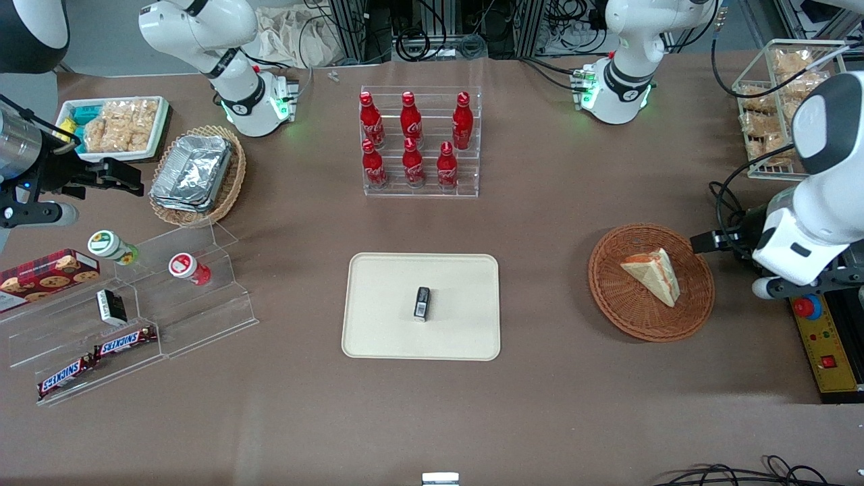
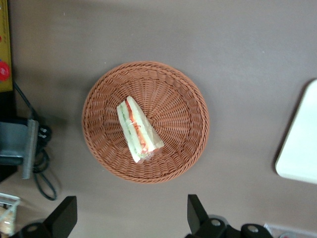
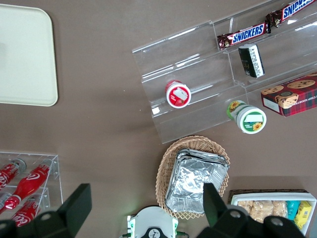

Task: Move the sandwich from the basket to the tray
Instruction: 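Move the left gripper over the wicker basket toward the wrapped sandwich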

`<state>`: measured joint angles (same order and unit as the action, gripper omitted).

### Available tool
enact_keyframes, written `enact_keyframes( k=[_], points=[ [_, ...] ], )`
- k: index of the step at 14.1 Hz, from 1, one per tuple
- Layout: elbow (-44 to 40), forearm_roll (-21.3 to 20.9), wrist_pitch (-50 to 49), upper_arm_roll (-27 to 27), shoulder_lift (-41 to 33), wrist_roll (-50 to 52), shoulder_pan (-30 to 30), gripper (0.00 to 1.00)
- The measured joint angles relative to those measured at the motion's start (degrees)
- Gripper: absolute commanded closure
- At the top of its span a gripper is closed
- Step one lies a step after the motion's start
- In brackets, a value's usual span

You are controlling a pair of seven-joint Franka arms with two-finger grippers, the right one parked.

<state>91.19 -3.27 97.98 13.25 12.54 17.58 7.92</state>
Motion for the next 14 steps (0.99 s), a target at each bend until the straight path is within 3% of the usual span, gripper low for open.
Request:
enact_keyframes(
  k=[8,14],
  points=[
    [21.7,-0.4,27.0,-0.2,0.0,22.3,0.1,0.00],
    [28.0,-0.4,32.9,-1.8,0.7,25.9,0.3,0.00]
  ],
)
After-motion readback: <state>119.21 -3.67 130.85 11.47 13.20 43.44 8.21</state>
